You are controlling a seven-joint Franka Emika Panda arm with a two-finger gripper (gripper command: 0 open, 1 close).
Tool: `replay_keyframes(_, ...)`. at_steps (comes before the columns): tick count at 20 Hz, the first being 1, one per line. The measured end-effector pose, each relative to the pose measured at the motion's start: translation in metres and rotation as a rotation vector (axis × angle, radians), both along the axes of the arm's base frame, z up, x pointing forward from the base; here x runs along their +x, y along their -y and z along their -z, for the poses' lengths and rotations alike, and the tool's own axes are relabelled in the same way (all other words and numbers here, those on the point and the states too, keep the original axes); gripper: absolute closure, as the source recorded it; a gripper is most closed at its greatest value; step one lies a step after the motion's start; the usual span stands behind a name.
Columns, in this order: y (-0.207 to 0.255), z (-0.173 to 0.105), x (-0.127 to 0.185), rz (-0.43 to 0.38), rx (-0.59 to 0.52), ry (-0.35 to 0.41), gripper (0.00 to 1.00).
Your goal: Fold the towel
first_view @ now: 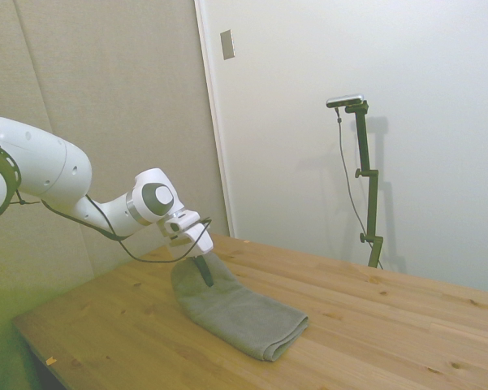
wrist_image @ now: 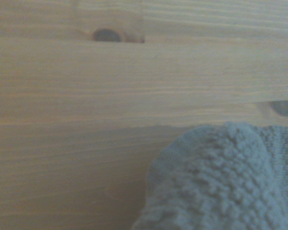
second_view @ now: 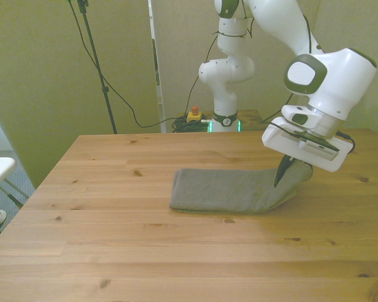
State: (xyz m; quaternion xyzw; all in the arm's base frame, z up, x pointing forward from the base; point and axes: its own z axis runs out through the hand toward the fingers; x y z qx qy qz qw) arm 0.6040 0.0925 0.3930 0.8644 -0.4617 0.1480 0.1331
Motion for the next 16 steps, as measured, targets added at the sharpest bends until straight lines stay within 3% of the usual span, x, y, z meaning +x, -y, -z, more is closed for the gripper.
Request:
replay_keyframes(10, 0.069, -0.054, -0.008, 0.059, 0.093, 0.070, 1.00)
replay_keyframes(16, 0.094, -0.063, -0.018, 0.070, 0.182, 0.125, 1.00)
